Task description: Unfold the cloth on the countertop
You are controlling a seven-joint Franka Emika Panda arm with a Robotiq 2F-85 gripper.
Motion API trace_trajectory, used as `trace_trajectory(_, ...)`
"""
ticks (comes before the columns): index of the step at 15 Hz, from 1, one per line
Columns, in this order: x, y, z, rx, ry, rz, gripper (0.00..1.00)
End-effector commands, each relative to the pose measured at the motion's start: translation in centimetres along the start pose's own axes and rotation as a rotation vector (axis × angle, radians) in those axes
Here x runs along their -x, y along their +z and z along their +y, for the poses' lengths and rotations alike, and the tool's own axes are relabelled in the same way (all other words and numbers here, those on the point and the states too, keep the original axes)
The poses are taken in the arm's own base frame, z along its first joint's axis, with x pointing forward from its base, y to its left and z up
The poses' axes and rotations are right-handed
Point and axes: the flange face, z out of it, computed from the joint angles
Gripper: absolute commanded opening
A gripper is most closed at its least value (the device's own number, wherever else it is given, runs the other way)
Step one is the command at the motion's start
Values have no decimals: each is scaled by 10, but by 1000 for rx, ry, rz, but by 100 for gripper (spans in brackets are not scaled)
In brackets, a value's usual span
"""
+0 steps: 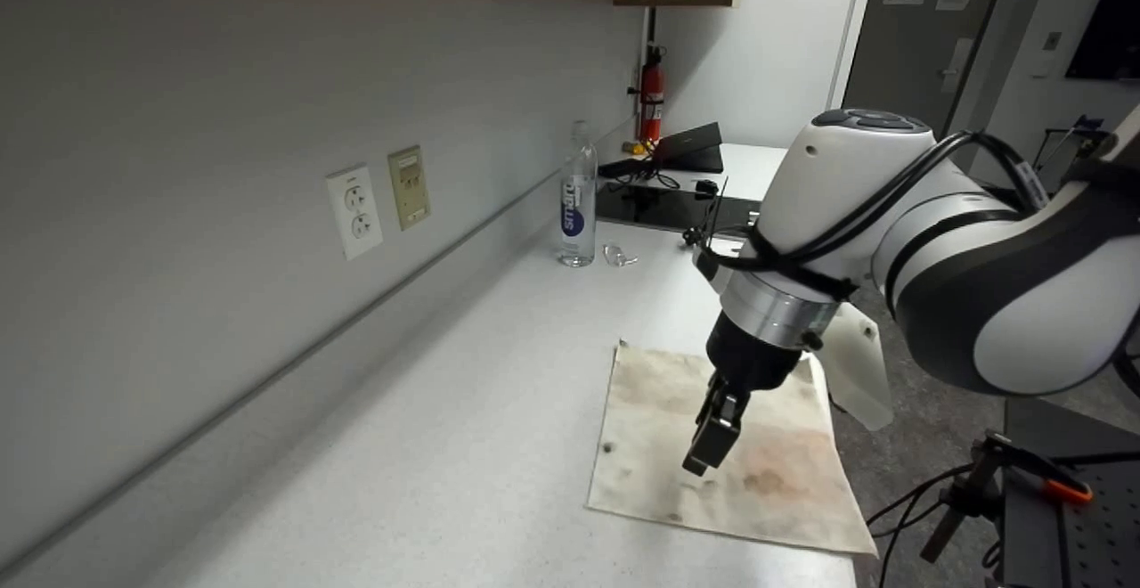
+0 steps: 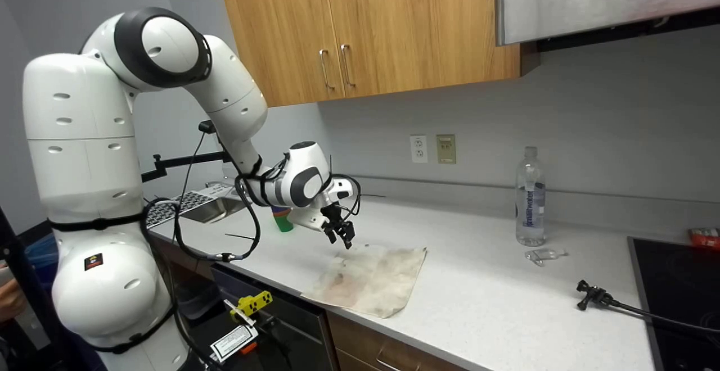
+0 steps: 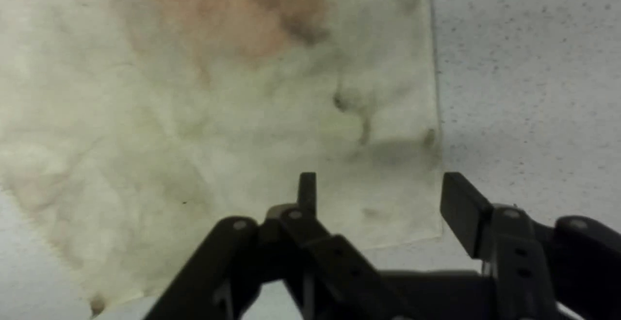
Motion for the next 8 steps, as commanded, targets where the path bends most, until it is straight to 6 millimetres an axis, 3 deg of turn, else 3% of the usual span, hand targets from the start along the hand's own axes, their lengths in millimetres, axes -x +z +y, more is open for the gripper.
trace_trajectory(1,-9,9,-11,-72,19,25,38)
trace_trajectory(6,-22,7,-9,-73,0,31,1)
trace_trajectory(8,-26,10,-9,-69,-1,31,0)
